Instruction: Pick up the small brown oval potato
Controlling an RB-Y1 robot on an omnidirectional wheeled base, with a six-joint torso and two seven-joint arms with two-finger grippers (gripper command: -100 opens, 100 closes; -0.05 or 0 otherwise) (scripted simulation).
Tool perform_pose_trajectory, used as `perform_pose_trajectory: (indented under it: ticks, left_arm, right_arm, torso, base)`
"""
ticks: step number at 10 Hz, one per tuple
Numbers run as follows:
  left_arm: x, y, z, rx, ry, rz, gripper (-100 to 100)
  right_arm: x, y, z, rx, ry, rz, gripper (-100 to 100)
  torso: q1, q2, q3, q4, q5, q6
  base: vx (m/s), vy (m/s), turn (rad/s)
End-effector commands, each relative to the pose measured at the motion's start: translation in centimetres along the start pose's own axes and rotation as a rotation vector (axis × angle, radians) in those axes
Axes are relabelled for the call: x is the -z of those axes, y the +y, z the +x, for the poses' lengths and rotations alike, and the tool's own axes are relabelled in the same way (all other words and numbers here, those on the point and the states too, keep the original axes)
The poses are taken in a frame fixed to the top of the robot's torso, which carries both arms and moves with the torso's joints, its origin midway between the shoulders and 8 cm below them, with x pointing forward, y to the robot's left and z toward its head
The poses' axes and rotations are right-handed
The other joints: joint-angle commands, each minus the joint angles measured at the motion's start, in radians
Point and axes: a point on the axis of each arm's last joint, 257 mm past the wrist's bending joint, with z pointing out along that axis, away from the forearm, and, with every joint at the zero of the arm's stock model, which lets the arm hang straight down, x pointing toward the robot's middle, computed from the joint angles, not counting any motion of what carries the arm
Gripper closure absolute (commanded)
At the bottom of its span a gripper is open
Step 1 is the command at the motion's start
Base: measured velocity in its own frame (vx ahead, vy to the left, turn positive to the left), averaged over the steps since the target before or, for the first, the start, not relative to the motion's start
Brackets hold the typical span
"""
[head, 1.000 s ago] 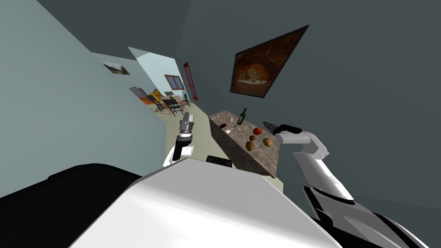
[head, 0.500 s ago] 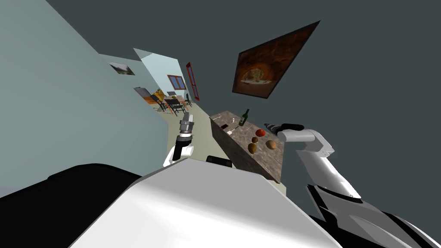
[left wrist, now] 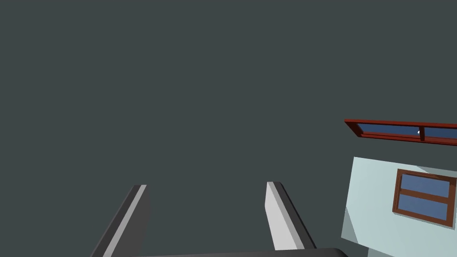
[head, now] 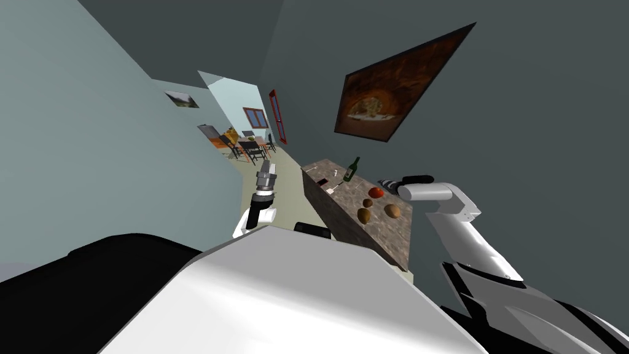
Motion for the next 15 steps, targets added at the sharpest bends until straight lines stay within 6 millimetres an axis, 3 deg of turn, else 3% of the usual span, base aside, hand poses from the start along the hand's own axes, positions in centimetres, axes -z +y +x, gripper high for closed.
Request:
perform_pose_trajectory:
  ticks: [1, 4, 6, 10, 11, 14, 15]
  left_arm:
    - [0.0, 0.0, 0.0, 0.0, 0.0, 0.0, 0]
    - [0.0, 0.0, 0.0, 0.0, 0.0, 0.0, 0]
    - [0.0, 0.0, 0.0, 0.0, 0.0, 0.0, 0]
    - [0.0, 0.0, 0.0, 0.0, 0.0, 0.0, 0]
    - [0.0, 0.0, 0.0, 0.0, 0.0, 0.0, 0]
    - [0.0, 0.0, 0.0, 0.0, 0.0, 0.0, 0]
    - [0.0, 0.0, 0.0, 0.0, 0.0, 0.0, 0]
  right_arm:
    - [-0.2, -1.5, 0.7, 0.017, 0.048, 0.049, -100]
    - [-0.4, -2.9, 1.6, 0.032, 0.096, 0.095, -100]
    - [-0.6, -5.4, 3.7, 0.06, 0.186, 0.166, -100]
    - [-1.2, -10.6, 10.8, 0.1, 0.395, 0.286, -100]
    - [-1.2, -10.6, 10.8, 0.1, 0.395, 0.286, -100]
    - [-1.3, -13.6, 17.5, 0.11, 0.542, 0.341, -100]
    - [-1.2, -13.1, 16.0, 0.107, 0.516, 0.331, -100]
  torso:
    - [0.0, 0.0, 0.0, 0.0, 0.0, 0.0]
    - [0.0, 0.0, 0.0, 0.0, 0.0, 0.0]
    - [0.0, 0.001, 0.0, 0.0, 0.0, 0.0]
    - [0.0, -0.001, -0.001, 0.0, 0.0, 0.0]
    - [0.0, -0.001, 0.0, 0.0, 0.0, 0.0]
    - [0.0, 0.001, 0.001, 0.0, 0.0, 0.0]
    - [0.0, 0.001, 0.001, 0.0, 0.0, 0.0]
  base:
    - [0.032, 0.033, 0.063]
    - [0.026, 0.022, 0.034]
    - [0.033, 0.027, 0.059]
    - [0.046, 0.031, 0.056]
    - [0.021, 0.019, 0.015]
    - [0.021, 0.022, 0.03]
    - [0.01, 0.011, 0.0]
